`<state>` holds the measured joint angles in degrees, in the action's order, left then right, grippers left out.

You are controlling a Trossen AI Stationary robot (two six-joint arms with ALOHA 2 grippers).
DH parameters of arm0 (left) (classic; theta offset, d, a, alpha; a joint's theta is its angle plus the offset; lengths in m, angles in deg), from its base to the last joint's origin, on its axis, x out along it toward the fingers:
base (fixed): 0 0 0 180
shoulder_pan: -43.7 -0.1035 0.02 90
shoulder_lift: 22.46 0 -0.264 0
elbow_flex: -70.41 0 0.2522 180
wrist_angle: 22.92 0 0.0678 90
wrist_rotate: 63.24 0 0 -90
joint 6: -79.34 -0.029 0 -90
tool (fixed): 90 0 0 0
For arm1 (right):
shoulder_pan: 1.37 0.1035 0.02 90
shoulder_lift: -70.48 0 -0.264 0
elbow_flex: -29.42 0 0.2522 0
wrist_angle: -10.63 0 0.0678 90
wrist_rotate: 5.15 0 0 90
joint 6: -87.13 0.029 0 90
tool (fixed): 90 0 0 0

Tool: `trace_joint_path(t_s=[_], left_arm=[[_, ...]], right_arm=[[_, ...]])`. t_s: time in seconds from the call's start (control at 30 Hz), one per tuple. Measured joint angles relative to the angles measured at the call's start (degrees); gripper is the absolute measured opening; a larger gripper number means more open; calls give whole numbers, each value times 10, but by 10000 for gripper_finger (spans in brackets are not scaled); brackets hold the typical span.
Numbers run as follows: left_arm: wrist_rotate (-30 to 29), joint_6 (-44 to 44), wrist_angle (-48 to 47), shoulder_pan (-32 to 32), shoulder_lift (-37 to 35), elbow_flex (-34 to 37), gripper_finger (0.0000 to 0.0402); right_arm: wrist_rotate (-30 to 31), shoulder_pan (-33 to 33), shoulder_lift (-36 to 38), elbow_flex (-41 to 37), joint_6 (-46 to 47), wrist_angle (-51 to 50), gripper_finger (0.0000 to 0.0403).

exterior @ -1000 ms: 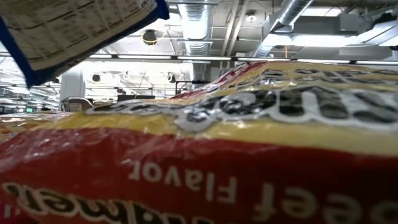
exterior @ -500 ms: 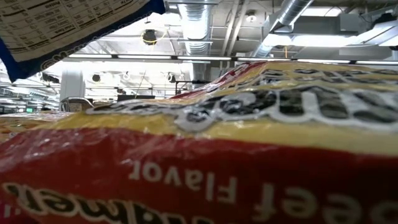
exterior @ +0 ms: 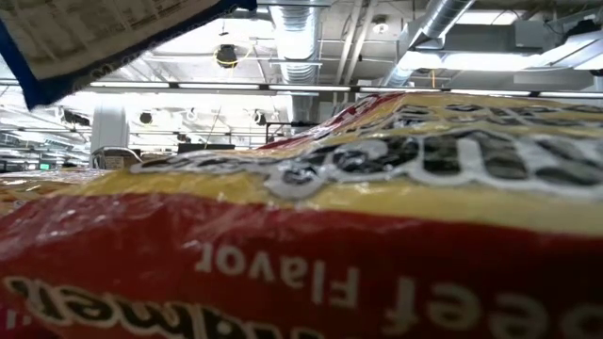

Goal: Pick & Place Food Item
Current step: Put the blue noodle pack into the right transparent bin

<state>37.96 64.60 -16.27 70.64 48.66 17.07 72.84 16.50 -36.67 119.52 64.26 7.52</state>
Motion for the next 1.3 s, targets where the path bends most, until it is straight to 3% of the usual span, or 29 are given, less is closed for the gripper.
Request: trace_joint_path(t_s=[0.53,0.7,0.97,1.3], left_arm=[[-9,-15,44,0,4,0,0],[-11,-15,48,-4,17,0,0],[-6,-10,44,-10,19,0,0],[-2,19,47,-10,18,0,15]], right_arm=[[0,-2,0,0,4,5,186],[0,-2,0,0,4,5,141],[0,-4,0,0,4,1,15],[0,-4,0,0,-7,-7,2]])
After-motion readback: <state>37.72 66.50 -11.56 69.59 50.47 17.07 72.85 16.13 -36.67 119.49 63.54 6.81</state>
